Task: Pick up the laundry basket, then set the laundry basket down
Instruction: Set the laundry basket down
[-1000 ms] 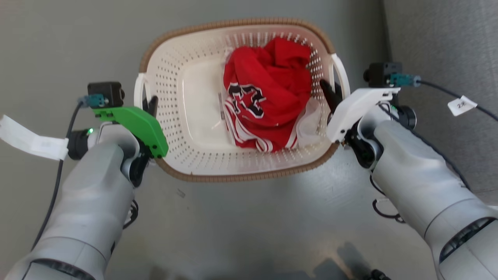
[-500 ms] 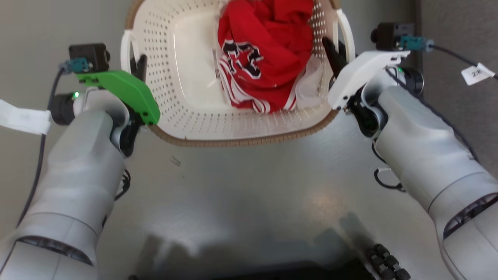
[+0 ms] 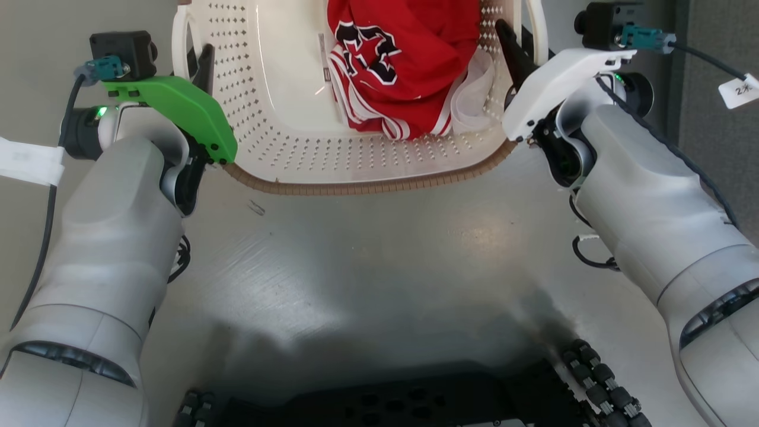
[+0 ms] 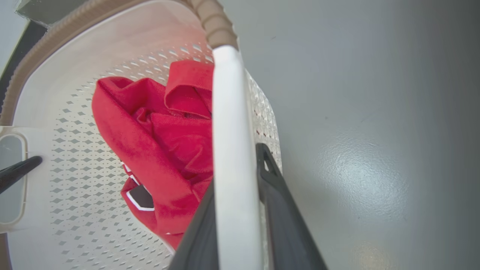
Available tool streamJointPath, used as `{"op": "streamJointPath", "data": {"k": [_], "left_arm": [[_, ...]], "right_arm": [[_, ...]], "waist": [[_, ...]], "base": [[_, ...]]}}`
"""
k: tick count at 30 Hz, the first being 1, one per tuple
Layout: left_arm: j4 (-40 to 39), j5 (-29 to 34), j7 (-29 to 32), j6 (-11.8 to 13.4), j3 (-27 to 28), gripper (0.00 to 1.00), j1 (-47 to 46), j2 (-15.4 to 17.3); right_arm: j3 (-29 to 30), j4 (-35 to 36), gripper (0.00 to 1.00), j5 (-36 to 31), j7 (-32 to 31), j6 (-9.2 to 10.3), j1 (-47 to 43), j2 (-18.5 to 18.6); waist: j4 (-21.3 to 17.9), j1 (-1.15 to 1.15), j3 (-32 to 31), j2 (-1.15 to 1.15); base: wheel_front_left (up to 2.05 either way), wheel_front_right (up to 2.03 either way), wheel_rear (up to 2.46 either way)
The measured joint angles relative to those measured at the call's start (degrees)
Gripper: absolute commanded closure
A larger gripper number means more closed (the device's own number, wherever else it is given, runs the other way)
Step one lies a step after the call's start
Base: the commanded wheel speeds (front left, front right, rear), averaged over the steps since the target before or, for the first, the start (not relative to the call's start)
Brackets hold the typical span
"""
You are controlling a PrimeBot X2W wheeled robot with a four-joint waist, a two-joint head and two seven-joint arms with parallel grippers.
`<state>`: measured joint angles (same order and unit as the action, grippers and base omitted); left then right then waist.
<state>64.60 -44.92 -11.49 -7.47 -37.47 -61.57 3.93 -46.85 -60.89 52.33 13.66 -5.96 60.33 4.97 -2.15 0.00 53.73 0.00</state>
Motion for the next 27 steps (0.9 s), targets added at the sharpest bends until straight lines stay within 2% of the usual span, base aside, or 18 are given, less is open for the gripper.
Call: {"op": "streamJointPath", "data": {"k": [27], "left_arm": [[0.22, 0.77, -2.71, 0.00, -0.07, 1.00, -2.81, -0.05]], "right_arm": [[4.07, 1.88, 1.00, -3.03, 0.91, -0.02, 1.76, 0.79]], "waist": [[-0.45, 0.00, 4.55, 0.00]], "base": [[0.00, 0.00, 0.00]]}}
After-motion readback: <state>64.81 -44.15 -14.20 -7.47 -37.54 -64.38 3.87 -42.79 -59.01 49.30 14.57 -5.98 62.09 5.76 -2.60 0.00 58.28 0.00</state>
